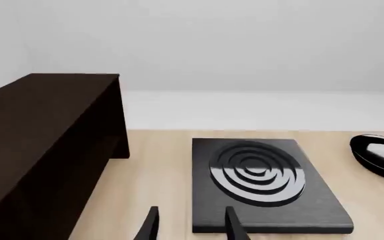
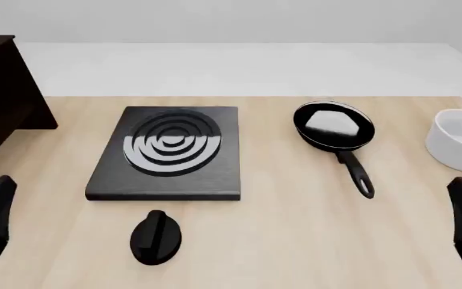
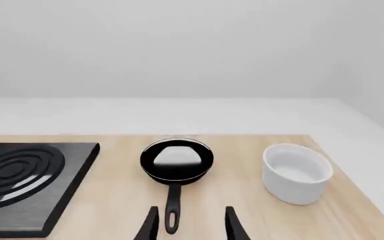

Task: Put the frying pan on the cabinet shelf.

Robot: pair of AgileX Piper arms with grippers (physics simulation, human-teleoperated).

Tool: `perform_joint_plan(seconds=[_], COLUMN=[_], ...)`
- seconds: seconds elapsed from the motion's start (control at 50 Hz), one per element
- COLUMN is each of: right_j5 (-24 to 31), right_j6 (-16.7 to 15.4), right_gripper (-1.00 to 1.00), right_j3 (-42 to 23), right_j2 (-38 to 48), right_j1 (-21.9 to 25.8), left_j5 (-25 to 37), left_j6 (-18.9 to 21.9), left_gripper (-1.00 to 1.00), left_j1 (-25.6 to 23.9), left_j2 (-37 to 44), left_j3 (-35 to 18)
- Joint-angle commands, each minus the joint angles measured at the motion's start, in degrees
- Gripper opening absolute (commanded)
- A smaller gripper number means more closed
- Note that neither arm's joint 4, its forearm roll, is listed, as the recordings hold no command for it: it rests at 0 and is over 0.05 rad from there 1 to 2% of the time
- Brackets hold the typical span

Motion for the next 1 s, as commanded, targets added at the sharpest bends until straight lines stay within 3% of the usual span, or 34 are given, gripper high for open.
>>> perform_joint_plan(seconds=[0.02,0.08,0.12,0.2,0.52,0.64,0.68,0.72,0.78,0.86,0.88,0.92,0.96,0.98,1.0], right_j5=[0.23,2.87,4.11,7.64,18.26,18.66,19.29,19.41,17.98,16.36,16.22,16.18,16.18,16.06,16.52], right_j6=[0.66,1.92,1.86,1.32,-1.75,-1.22,-0.95,-2.06,0.64,-2.86,-1.50,-2.19,-3.18,-2.95,-0.46], right_gripper=[1.00,1.00,1.00,1.00,1.00,1.00,1.00,1.00,1.00,1.00,1.00,1.00,1.00,1.00,1.00], right_j3=[-0.99,-3.71,-5.11,-8.38,-20.48,-22.72,-25.19,-25.71,-26.46,-25.94,-25.94,-26.79,-27.37,-28.15,-28.80], right_j2=[-1.37,-1.11,-0.58,-0.99,3.30,9.56,8.65,12.72,16.04,24.23,25.74,28.46,30.26,30.33,32.00], right_j1=[-1.07,-1.58,-0.84,-0.71,2.18,3.60,2.16,2.92,4.99,5.90,6.01,7.41,8.88,7.90,5.62], left_j5=[-0.17,3.57,5.23,6.75,15.50,15.56,15.18,15.19,15.29,15.61,15.66,16.16,16.38,16.51,16.43], left_j6=[-4.09,-1.30,-3.60,-1.42,-3.08,-2.66,-1.92,-2.07,-1.64,-2.20,-3.00,-7.15,-5.32,-4.96,-4.98], left_gripper=[1.00,1.00,1.00,1.00,1.00,1.00,1.00,1.00,1.00,1.00,1.00,1.00,1.00,1.00,1.00], left_j1=[0.53,-1.54,-1.37,-1.78,-5.43,-5.89,-5.95,-6.25,-6.46,-6.76,-6.85,-6.24,-6.72,-6.81,-6.89], left_j2=[-2.13,-3.08,-3.15,-3.21,0.51,1.25,1.30,1.19,1.21,1.14,1.16,0.88,0.80,0.75,0.69], left_j3=[0.67,-0.87,-2.89,-5.00,-14.32,-14.35,-13.86,-13.84,-13.92,-14.15,-14.24,-14.86,-15.12,-15.24,-15.09])
